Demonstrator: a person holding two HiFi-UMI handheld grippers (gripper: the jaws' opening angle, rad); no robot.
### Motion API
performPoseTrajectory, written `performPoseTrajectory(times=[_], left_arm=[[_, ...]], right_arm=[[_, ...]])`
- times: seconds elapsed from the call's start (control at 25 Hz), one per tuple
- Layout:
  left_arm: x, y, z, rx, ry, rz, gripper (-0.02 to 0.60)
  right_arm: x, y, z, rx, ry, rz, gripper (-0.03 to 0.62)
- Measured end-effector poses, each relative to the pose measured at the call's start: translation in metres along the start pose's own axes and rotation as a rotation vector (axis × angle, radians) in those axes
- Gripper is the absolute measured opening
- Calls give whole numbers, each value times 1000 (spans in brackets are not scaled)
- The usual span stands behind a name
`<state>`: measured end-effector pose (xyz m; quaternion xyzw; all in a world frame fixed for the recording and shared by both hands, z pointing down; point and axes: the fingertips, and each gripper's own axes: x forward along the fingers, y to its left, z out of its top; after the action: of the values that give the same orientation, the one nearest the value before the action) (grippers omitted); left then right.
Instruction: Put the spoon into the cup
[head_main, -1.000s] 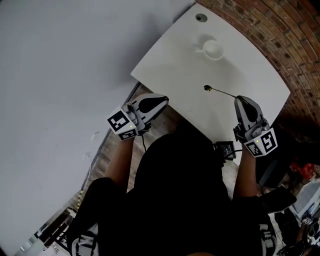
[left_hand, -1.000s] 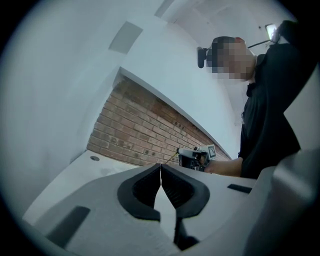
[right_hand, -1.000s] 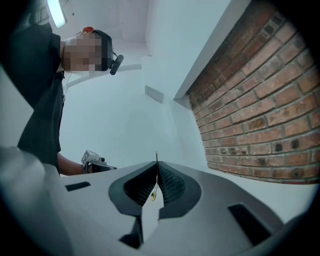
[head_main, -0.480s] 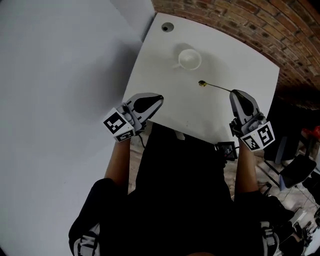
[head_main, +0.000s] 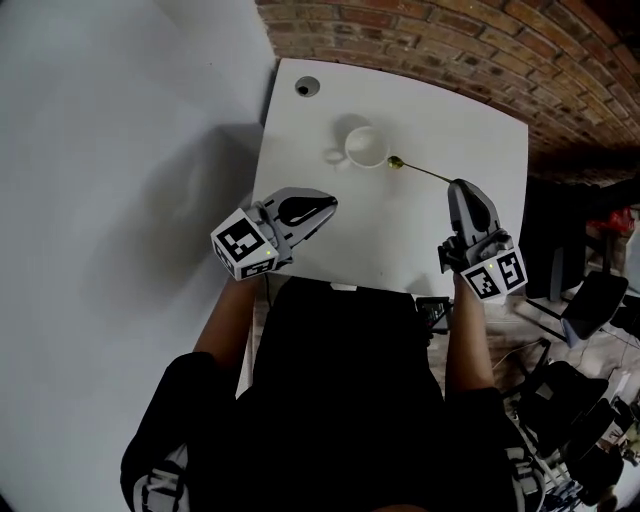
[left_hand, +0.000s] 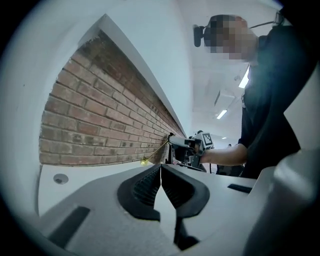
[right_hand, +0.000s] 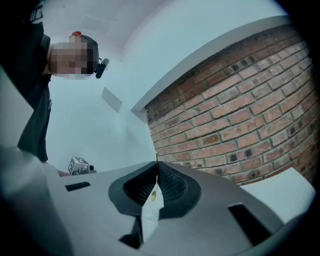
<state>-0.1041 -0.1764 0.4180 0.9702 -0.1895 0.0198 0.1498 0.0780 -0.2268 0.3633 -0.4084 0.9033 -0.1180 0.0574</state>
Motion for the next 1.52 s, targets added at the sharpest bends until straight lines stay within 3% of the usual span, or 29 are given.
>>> performPoseTrajectory(times=[0.28,0.52,1.08,1.52], left_arm=[[-4,18,2,19,-52,-73,17],[-4,27,-4,21,-43,-110,17],[-1,42,-23,-9,-5,-145,17],[-4,50,-30,-44,-2,-127,17]], right_arm=[[37,-2,-31,-55,60,-55,11],[65,-5,-60,-90,117,-76,11],[97,-37,-116,-25,195,-150,11],[107,-44,-150,36,256,-162,11]])
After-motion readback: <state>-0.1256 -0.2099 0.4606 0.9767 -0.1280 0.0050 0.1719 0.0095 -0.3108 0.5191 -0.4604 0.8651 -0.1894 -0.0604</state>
